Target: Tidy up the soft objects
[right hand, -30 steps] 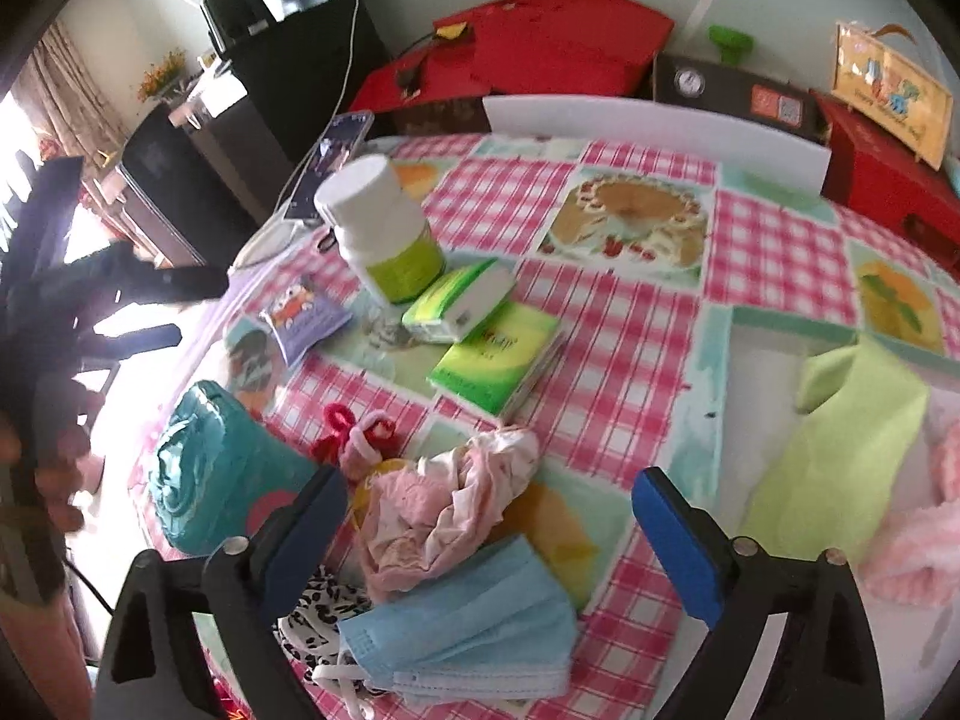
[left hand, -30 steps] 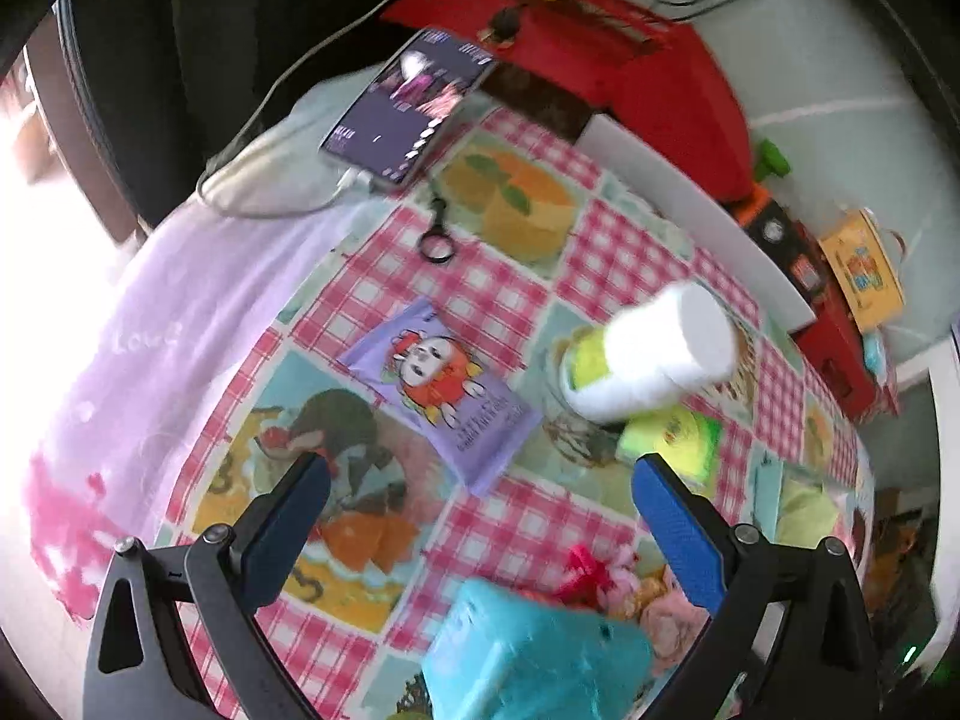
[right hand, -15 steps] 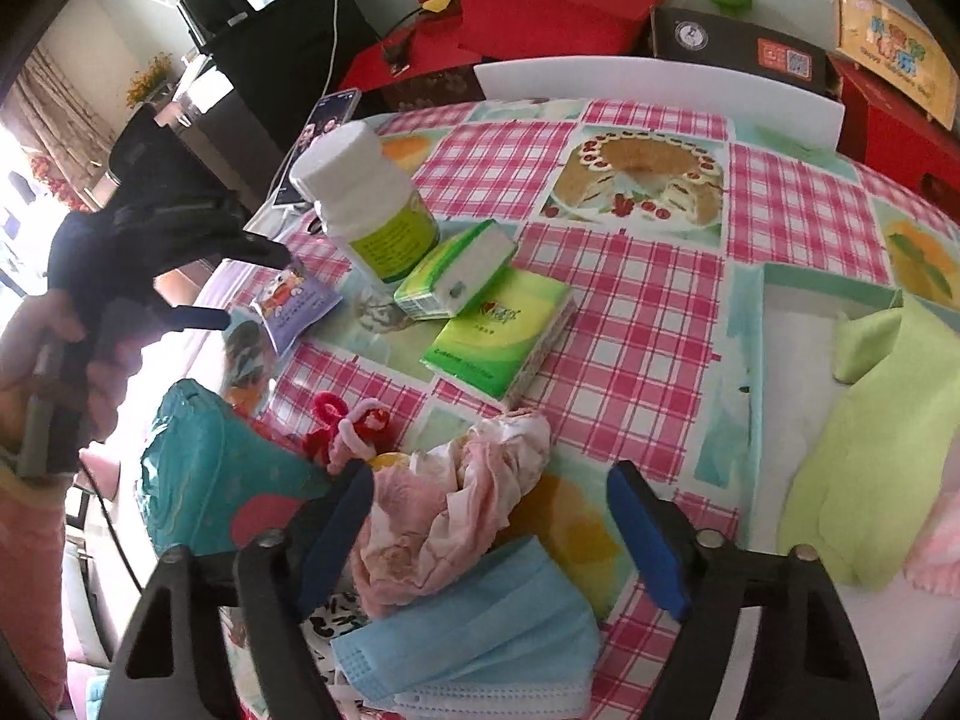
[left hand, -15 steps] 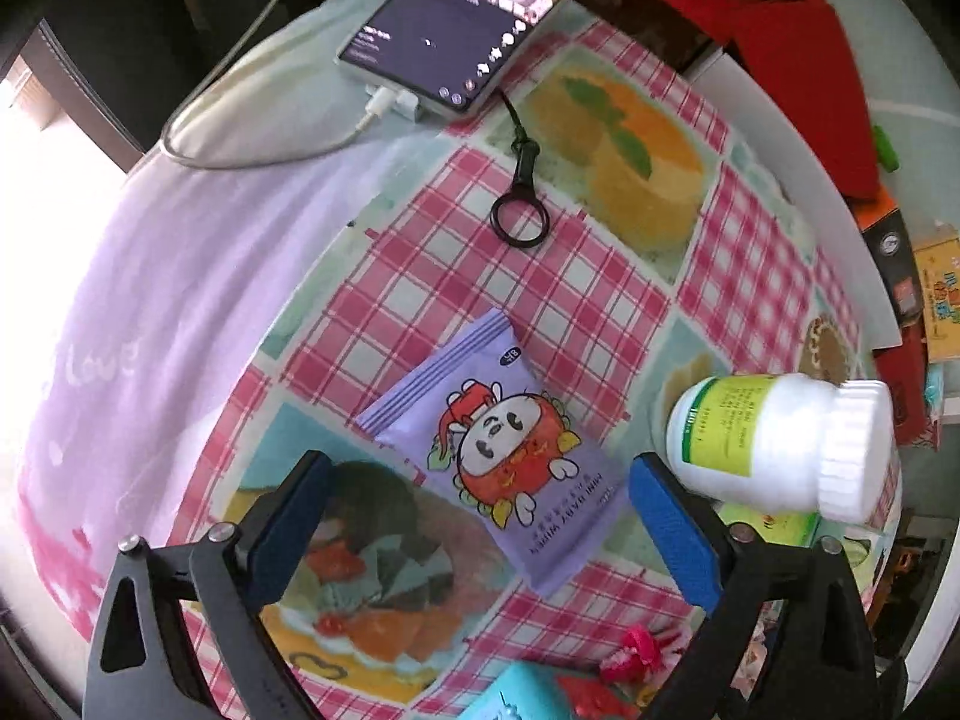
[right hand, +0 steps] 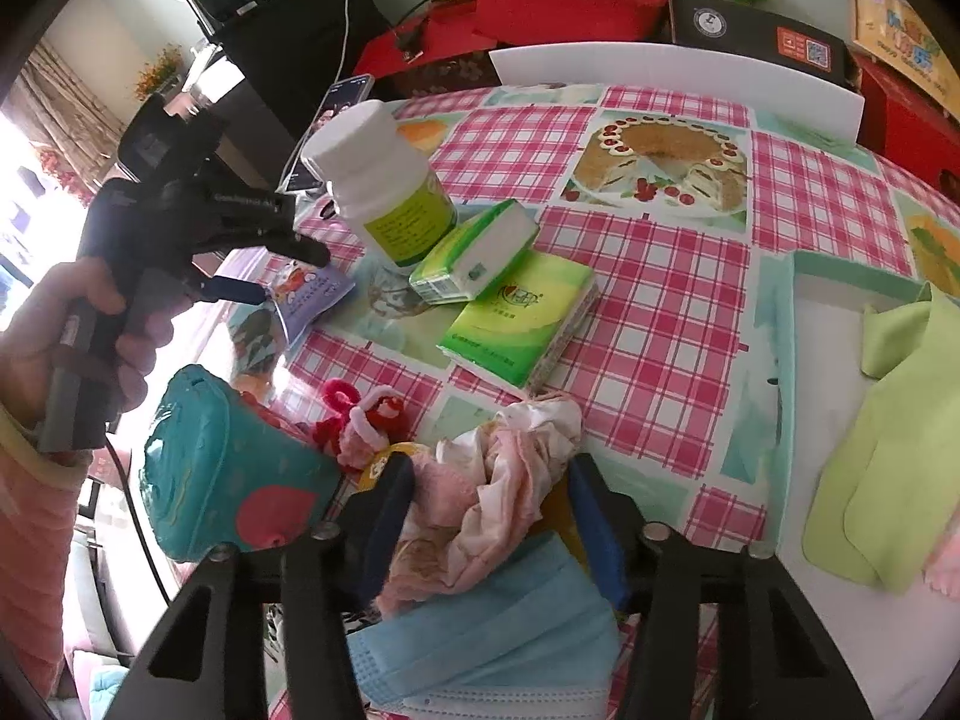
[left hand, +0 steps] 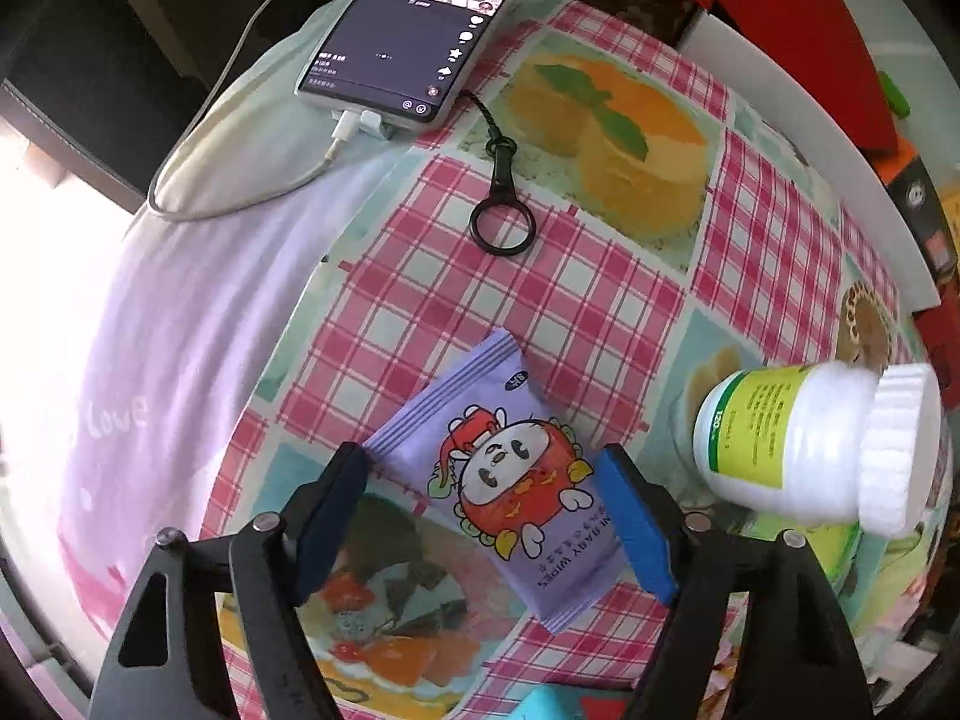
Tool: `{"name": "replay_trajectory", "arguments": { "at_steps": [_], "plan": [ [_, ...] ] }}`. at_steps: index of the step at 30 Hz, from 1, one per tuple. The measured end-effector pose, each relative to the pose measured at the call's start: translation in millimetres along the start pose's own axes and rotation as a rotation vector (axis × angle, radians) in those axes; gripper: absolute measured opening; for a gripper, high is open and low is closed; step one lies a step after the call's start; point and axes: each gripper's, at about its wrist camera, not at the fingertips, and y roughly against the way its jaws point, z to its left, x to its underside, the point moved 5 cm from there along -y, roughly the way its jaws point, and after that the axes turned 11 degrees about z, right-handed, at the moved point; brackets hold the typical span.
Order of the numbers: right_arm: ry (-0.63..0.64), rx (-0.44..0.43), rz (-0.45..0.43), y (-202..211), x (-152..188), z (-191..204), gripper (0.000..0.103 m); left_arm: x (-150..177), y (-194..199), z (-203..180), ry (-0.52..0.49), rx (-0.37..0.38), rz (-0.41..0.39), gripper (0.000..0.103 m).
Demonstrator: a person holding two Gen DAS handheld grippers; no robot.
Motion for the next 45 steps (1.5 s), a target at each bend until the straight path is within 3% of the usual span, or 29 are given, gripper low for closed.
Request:
{"name": "replay_trajectory", "arguments": {
  "at_steps": [8,15,25,37,45],
  "plan": [
    [-0.013,-0.016,0.002,-0.7,-0.4,-2.0,0.042,15.5,5.5,1.4,-0.028,0.009,-0.02,0.062],
    [-0.006,-0.028,0.0,-0.2,0.1,1.4,0.033,23.3,11.8,-0.8,-0.018,0.071,-0.039,0.038],
    [-0.019,-0.035,-0.006,3.0,-0.3,-1.6,0.032,34.7,20.6,1.2,-0.017,0.158,-0.081,0.018],
    [-0.025,-0.041,-0.018,5.7,-0.5,-2.6,0.022,47.6,39.4,-12.8,-0.021,0.263,-0.129,0.008],
    [-0.015,-0.059,-0.035,10.8,-1.6,1.4,0.016,44.4,54.0,4.8,0.01,0.339,-0.175,0.007]
  ]
}}
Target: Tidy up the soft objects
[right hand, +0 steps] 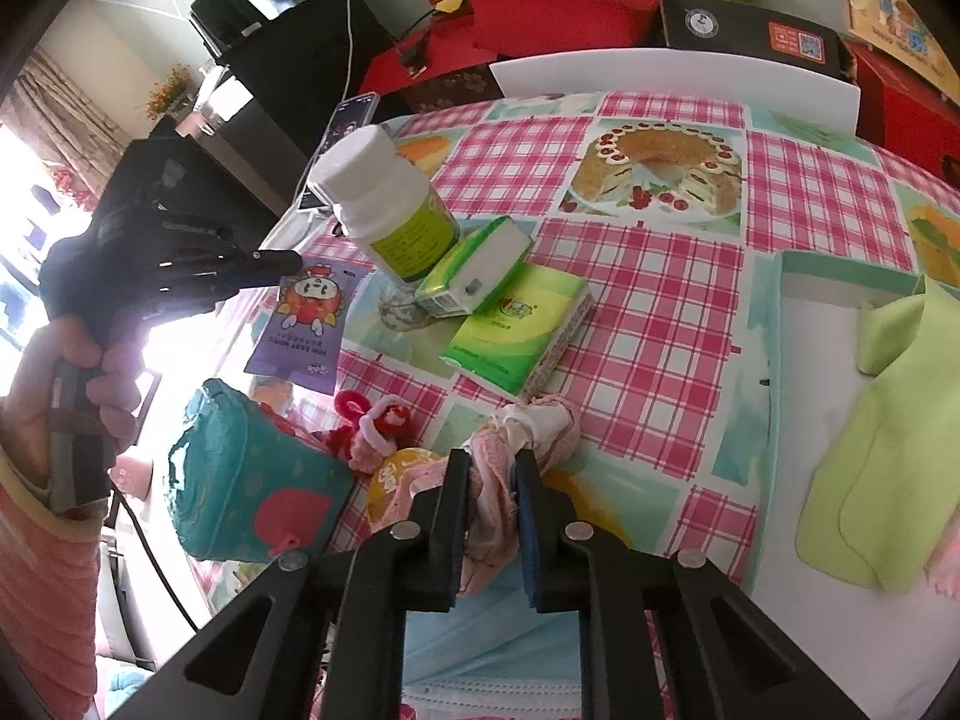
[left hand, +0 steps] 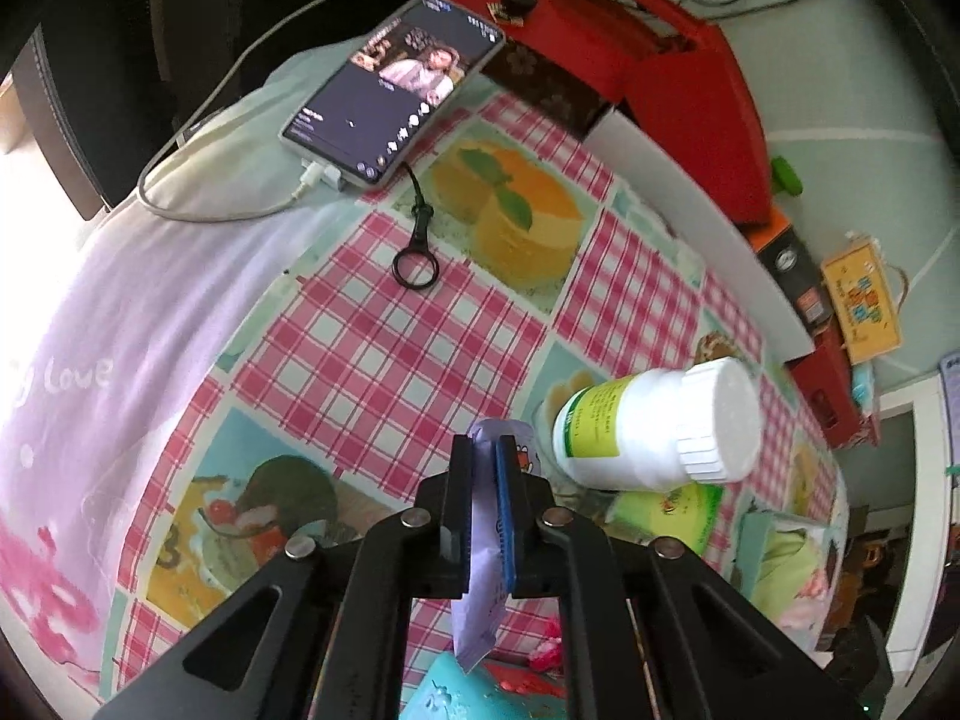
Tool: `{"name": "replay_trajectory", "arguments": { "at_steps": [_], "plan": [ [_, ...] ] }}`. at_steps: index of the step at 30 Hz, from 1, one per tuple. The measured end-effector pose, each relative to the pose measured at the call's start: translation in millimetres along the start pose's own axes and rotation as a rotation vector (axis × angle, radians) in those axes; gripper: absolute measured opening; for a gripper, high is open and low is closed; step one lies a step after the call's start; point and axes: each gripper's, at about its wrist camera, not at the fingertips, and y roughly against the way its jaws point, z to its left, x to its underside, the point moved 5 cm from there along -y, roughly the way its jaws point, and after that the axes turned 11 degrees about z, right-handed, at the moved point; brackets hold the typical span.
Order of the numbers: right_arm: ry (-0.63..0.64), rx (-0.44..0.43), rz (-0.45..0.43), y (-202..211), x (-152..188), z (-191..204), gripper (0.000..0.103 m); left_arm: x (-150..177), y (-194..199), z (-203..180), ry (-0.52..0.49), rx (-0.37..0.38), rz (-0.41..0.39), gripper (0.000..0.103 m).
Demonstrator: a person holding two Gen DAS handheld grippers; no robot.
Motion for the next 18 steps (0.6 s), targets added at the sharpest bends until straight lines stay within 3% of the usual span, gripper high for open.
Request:
{"name": "replay_trajectory", "arguments": {
  "at_steps": [7,18],
  "plan": [
    [0.007,-0.012,-0.039,12.6,-3.6,4.0,0.016,1.4,33.5,-1.7,0.006,0.066,-0.08,0.007],
    [0.02,-0.029,-0.191,66.8,-9.7,11.3,0.016,37.9,131.3,-46.0,-0.113,0.162,-0.314,0.007]
  ]
}}
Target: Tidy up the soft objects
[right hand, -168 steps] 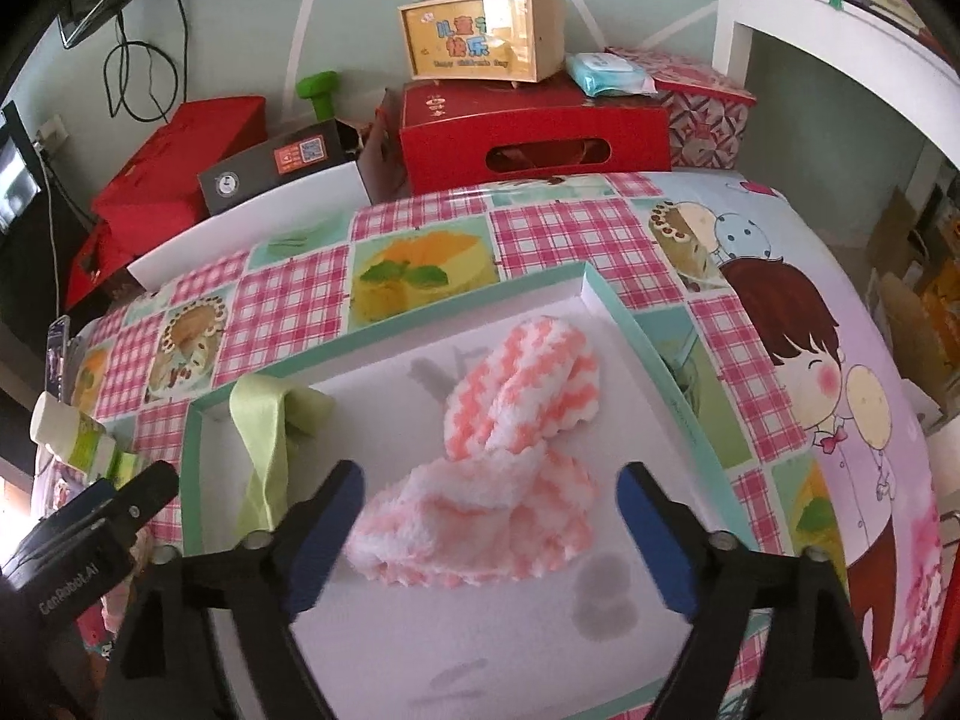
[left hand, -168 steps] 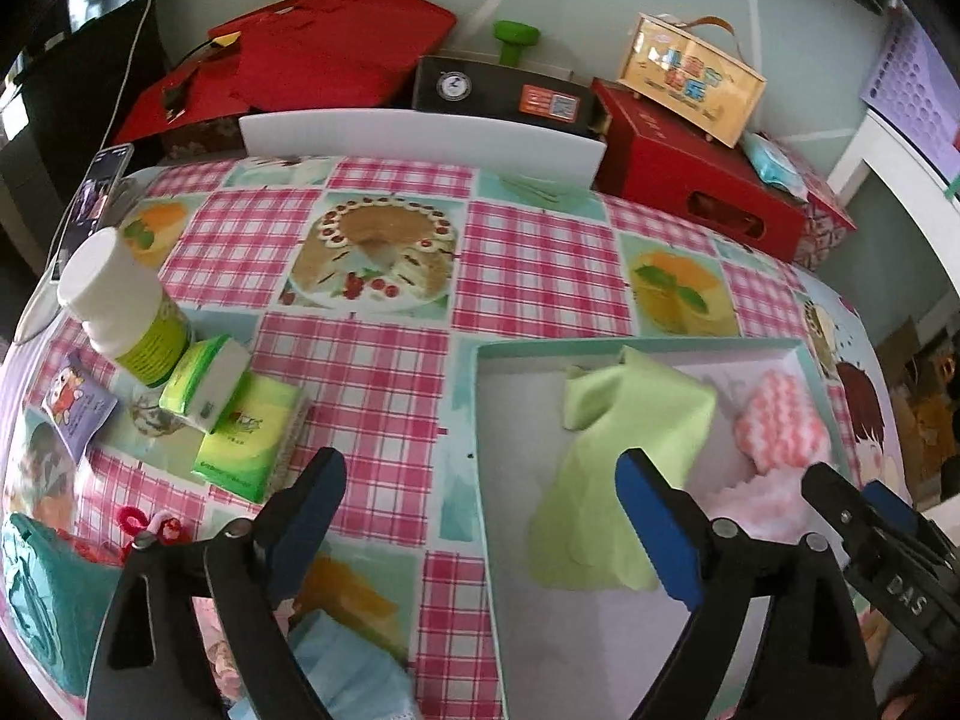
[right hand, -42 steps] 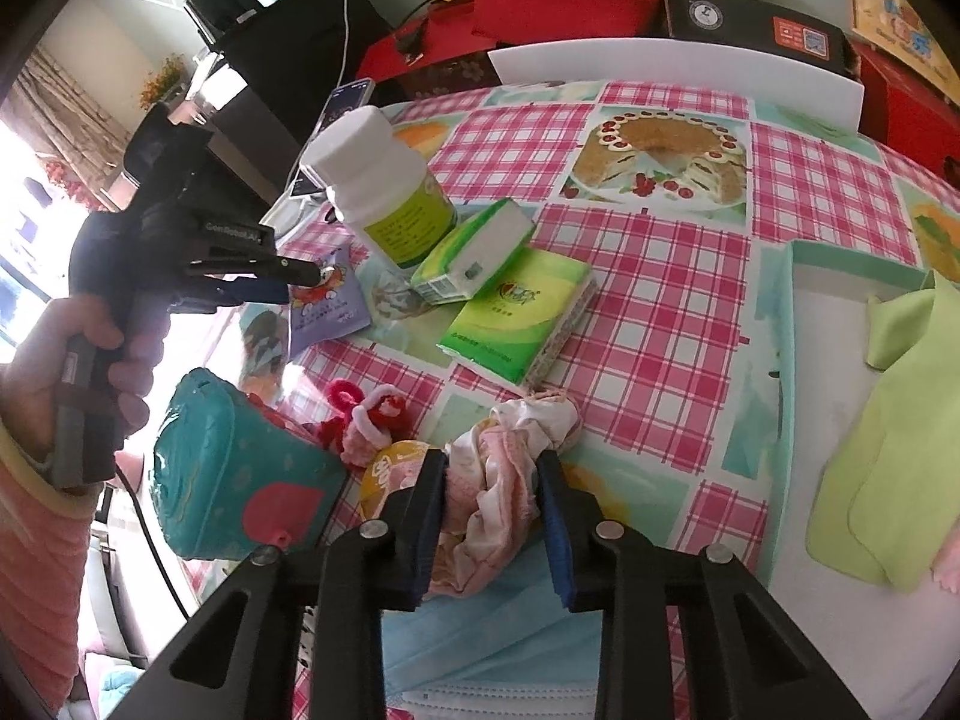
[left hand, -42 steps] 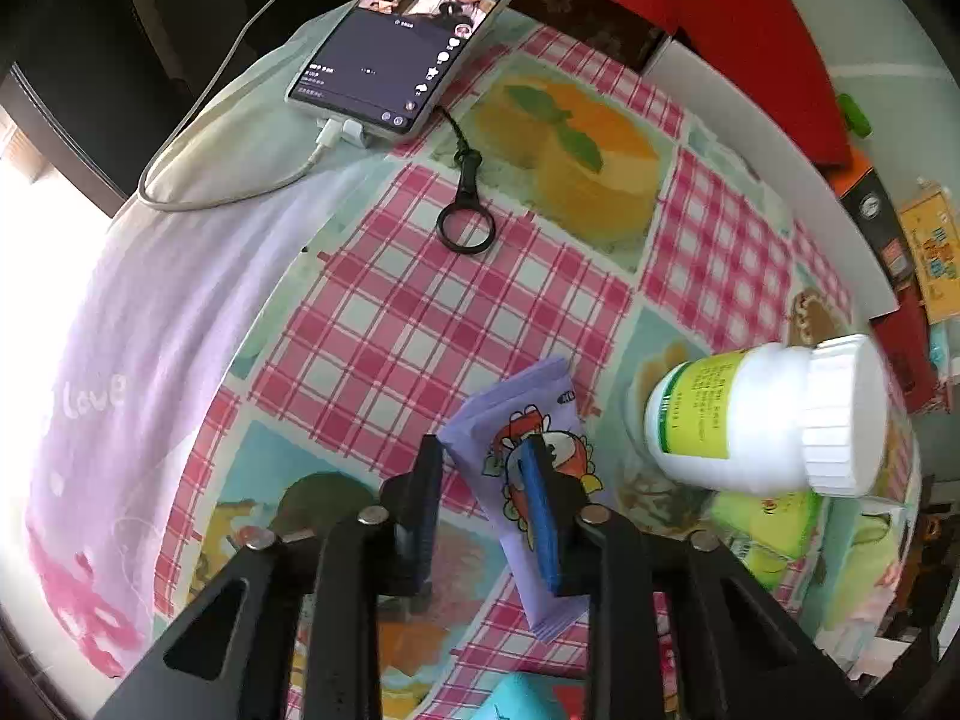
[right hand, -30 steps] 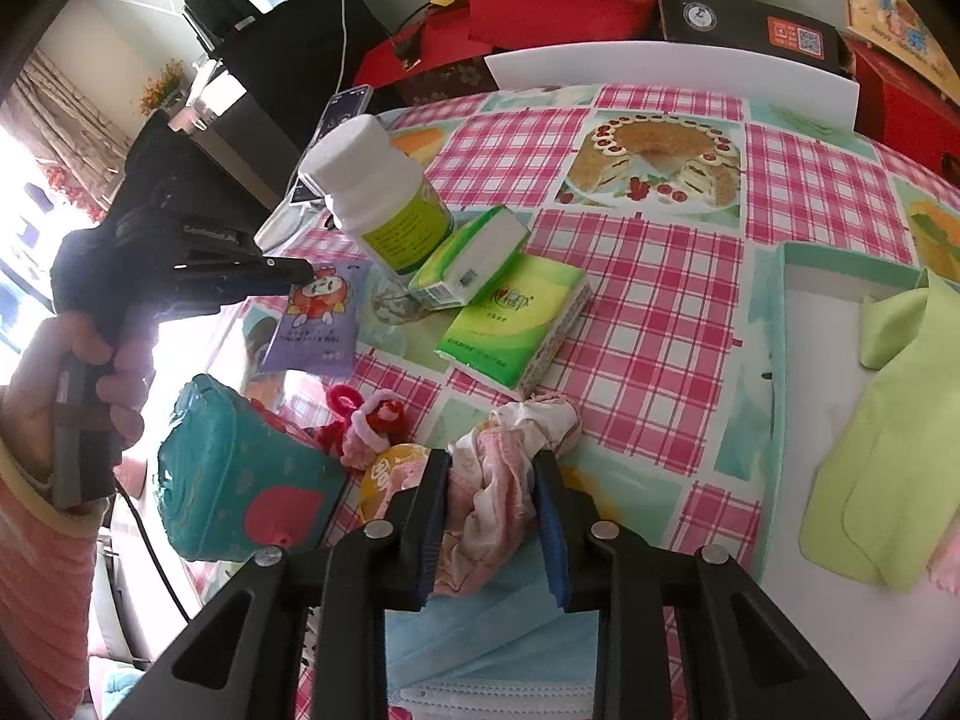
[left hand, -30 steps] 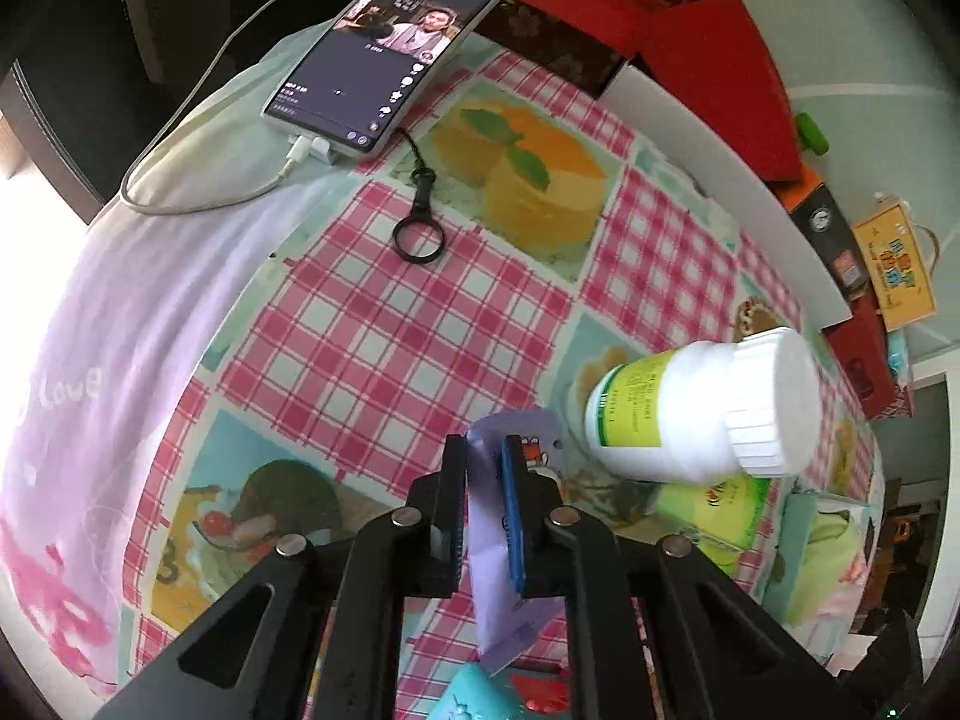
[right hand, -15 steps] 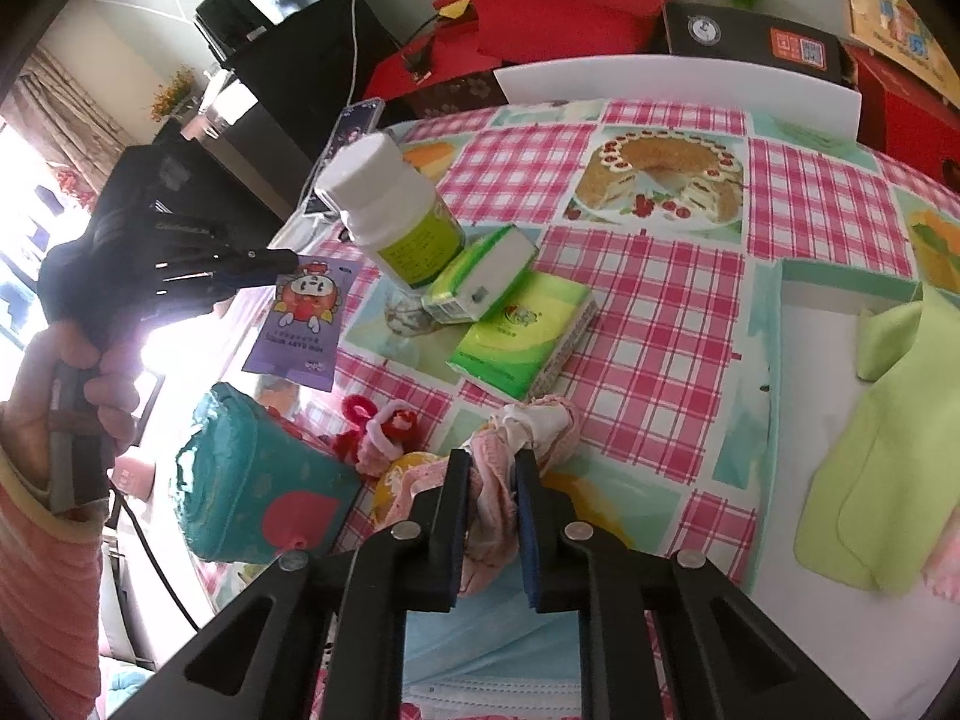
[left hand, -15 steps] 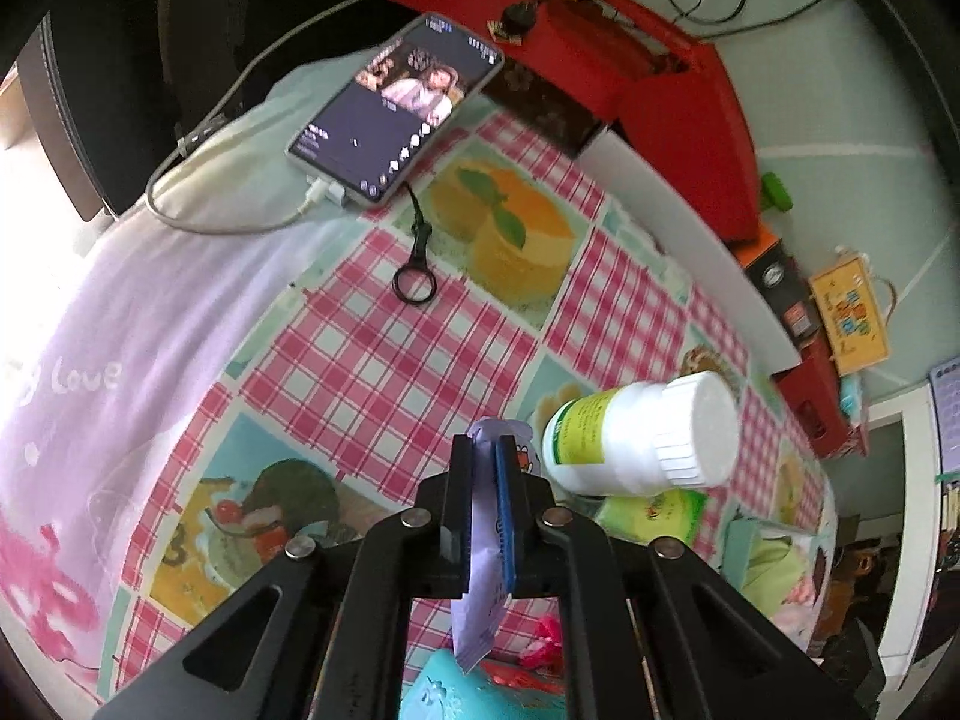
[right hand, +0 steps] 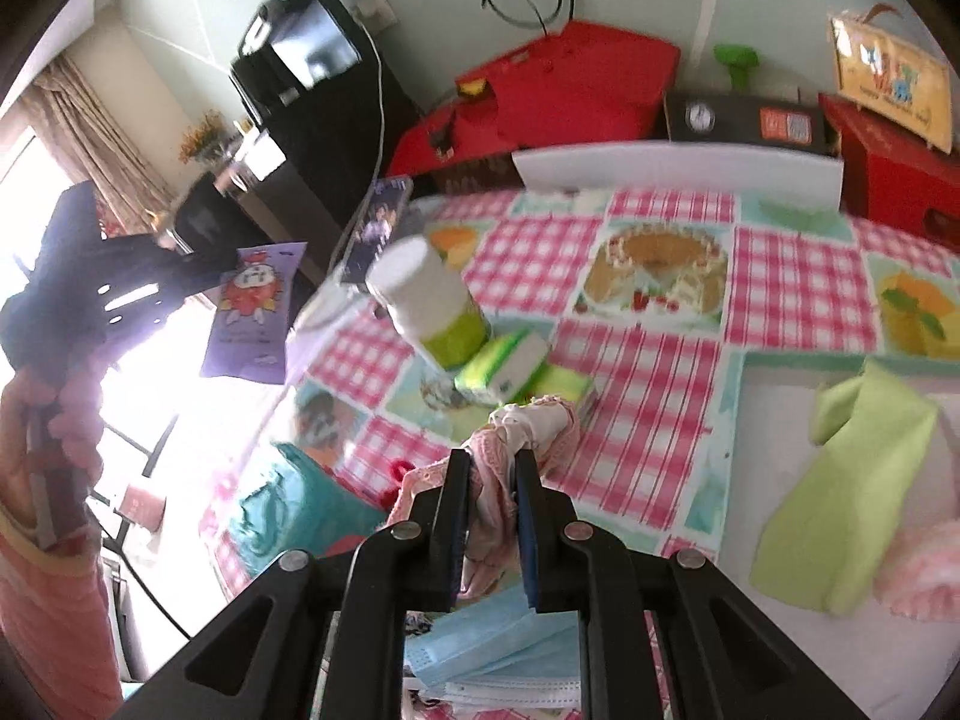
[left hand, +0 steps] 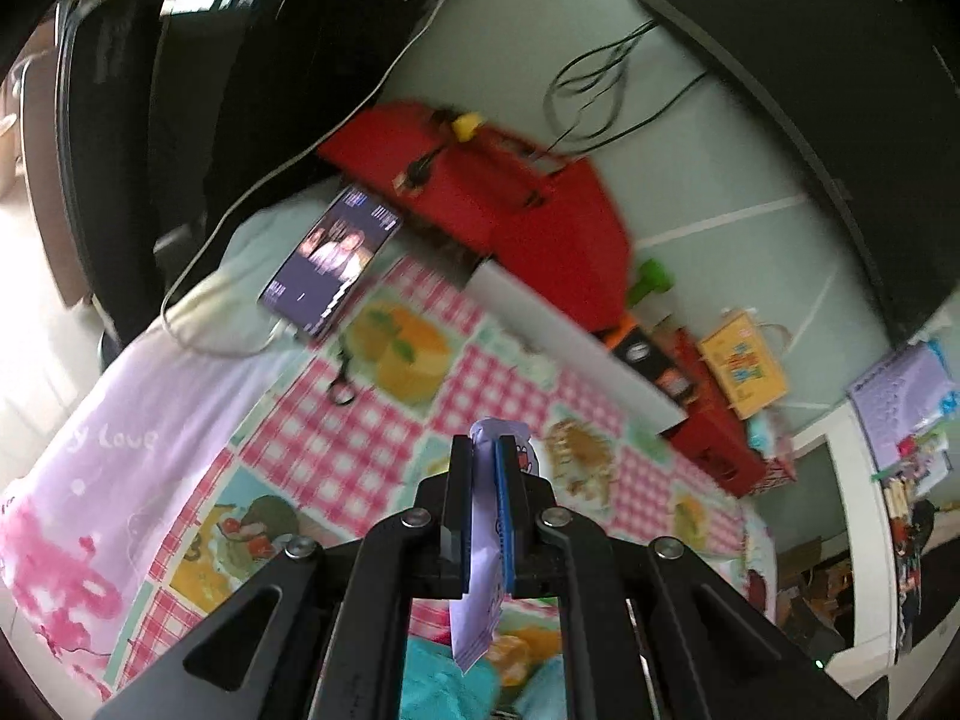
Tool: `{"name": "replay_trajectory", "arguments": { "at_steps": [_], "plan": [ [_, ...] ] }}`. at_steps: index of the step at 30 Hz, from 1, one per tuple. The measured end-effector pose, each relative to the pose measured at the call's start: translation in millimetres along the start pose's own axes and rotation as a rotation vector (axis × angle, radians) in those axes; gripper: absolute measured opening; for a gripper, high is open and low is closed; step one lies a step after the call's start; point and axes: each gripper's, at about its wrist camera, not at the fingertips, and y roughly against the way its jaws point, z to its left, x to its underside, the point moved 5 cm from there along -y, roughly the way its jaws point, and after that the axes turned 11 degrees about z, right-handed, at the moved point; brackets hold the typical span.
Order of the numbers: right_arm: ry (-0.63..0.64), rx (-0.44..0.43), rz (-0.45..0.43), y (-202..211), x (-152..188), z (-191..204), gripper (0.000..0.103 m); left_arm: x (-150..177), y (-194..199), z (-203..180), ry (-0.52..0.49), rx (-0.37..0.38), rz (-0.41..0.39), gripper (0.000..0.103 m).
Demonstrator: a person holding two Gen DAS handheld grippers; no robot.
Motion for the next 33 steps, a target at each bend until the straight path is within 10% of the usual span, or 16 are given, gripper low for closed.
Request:
{"name": "replay_trajectory", "arguments": {
  "at_steps": [13,33],
  "plan": [
    [-0.046,0.062,-0.262,106.2,-10.6,-21.5,0.016,38.3,53.5,-97.1,-0.141,0.19,-0.097,0.007],
    [-0.497,0.328,-0.505,243.2,57.0,-185.8,0.016,114.4,-68.5,-221.5,-0.271,0.367,0.201,0.007]
  ]
}}
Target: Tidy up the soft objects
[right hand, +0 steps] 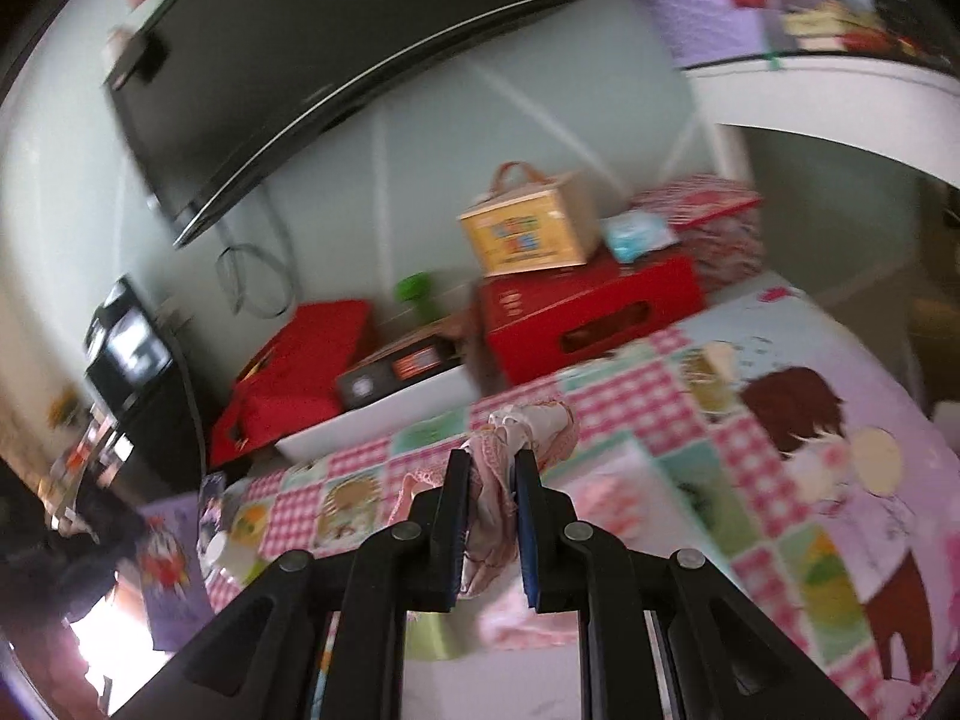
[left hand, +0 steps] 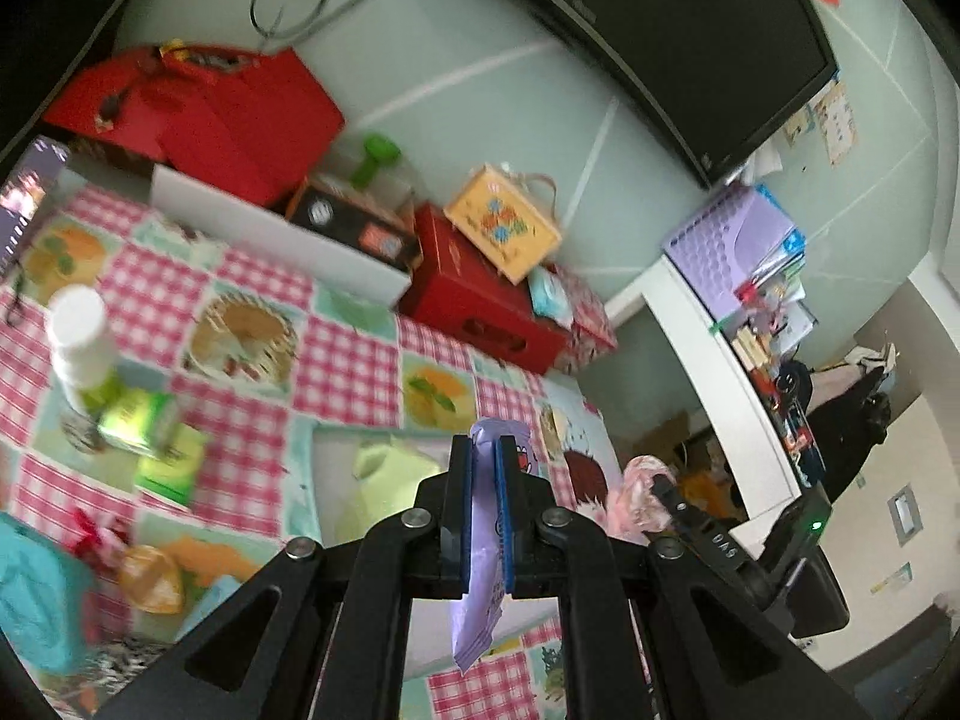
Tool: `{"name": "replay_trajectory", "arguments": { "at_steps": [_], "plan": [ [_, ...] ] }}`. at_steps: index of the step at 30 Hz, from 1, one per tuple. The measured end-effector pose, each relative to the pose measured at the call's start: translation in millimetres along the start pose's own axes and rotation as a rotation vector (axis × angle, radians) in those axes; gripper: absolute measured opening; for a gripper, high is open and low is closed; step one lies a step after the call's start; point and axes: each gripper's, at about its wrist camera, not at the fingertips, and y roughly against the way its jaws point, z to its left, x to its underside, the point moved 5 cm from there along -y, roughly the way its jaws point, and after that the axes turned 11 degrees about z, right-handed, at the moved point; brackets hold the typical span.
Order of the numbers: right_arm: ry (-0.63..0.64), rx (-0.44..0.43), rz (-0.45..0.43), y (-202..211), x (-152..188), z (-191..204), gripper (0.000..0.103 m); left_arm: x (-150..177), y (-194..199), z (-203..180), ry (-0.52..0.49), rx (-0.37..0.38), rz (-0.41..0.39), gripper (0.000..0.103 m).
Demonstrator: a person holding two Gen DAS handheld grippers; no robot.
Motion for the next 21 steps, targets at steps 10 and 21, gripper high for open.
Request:
{"name": "replay_trajectory", "arguments": {
  "at_steps": [10,21],
  "plan": [
    [-0.074,0.105,0.039,-15.3,2.2,-46.8,0.016,15.4,-88.7,30.2,0.096,0.013,0.111,0.007],
    [-0.083,0.201,0.215,-75.9,25.5,-70.8,0.016,11.7,-123.3,85.0,0.181,-0.12,0.115,0.007]
  ]
}}
